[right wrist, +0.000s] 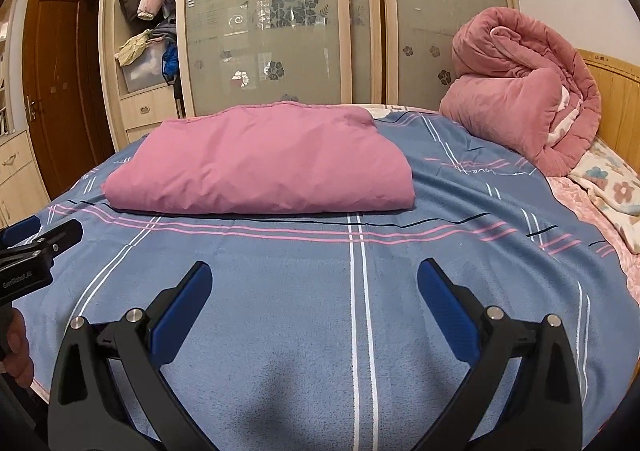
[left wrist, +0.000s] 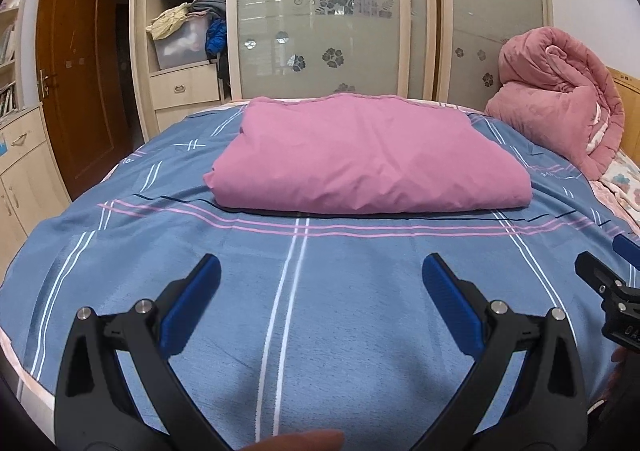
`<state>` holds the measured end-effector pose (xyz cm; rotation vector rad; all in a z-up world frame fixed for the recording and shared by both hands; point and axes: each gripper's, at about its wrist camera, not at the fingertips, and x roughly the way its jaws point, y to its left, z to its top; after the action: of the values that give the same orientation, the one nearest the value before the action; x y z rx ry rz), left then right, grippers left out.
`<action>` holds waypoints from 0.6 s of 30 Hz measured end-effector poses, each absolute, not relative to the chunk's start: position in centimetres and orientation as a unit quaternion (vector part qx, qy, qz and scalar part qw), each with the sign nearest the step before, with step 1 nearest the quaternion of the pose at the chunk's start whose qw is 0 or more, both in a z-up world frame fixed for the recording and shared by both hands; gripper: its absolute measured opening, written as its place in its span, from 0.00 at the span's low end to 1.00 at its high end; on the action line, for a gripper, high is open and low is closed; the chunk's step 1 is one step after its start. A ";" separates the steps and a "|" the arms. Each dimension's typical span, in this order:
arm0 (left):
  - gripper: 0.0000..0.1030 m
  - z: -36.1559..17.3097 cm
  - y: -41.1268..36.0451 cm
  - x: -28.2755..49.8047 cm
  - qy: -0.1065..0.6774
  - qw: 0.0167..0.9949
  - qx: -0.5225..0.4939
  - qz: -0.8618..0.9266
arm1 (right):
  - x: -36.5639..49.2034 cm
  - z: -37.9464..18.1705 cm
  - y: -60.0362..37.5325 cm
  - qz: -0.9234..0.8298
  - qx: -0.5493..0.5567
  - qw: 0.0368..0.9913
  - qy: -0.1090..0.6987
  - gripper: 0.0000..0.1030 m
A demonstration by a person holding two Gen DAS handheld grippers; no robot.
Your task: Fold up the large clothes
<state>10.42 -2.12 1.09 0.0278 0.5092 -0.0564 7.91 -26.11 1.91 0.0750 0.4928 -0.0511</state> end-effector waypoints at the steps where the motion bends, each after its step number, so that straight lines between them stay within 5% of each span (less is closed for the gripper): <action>1: 0.98 1.1 -2.1 10.4 0.251 0.967 0.014 -0.028 | 7.9 1.9 -26.1 -0.026 0.037 0.969 0.244 0.99; 18: 0.98 1.3 -1.8 10.1 0.248 0.968 0.011 -0.028 | 8.0 1.9 -25.8 -0.023 0.028 0.971 0.237 0.99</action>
<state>10.06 -1.83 1.32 0.0220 0.5013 -0.0562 8.03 -25.84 1.88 0.0575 0.4784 -0.0474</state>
